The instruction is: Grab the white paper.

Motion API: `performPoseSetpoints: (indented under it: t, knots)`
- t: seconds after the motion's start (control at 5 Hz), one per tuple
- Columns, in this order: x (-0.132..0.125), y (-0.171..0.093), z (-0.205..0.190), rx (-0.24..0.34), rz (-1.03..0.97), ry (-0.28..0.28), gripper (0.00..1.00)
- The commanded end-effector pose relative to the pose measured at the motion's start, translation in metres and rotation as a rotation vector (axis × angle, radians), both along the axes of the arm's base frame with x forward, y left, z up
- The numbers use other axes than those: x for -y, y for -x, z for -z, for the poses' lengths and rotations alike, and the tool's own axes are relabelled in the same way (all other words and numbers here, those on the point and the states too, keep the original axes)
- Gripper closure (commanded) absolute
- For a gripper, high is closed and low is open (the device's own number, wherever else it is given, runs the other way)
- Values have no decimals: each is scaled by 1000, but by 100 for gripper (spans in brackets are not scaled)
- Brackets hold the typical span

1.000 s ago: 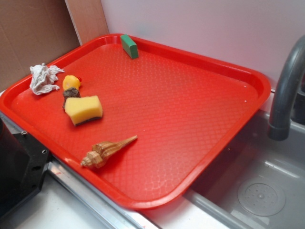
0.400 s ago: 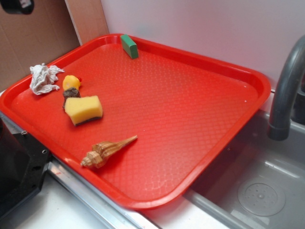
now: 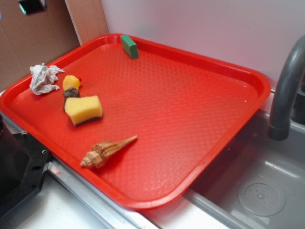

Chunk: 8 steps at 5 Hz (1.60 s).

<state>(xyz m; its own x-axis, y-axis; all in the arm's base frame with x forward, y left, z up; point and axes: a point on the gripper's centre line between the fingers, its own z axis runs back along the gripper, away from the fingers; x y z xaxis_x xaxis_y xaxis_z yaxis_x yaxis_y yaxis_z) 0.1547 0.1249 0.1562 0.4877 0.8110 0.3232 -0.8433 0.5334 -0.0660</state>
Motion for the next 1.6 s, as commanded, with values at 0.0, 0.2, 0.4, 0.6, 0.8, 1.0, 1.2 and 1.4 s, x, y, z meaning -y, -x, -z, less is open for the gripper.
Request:
performPoseSetpoints:
  t: [0.0, 0.2, 0.4, 0.6, 0.8, 1.0, 1.2, 1.4]
  knots:
    - [-24, 14, 52, -111, -497, 93, 0]
    - [-21, 1, 88, -193, -559, 118, 0]
    - [-17, -10, 112, -228, -510, 112, 0]
    - [-8, -17, 129, -258, -473, 108, 4]
    - [-6, -14, 124, -245, -458, 112, 100]
    - [-8, -12, 111, -207, -363, 96, 100]
    - [-11, -11, 99, -178, -264, 64, 100]
    - [-7, -10, 55, -98, -24, 35, 100]
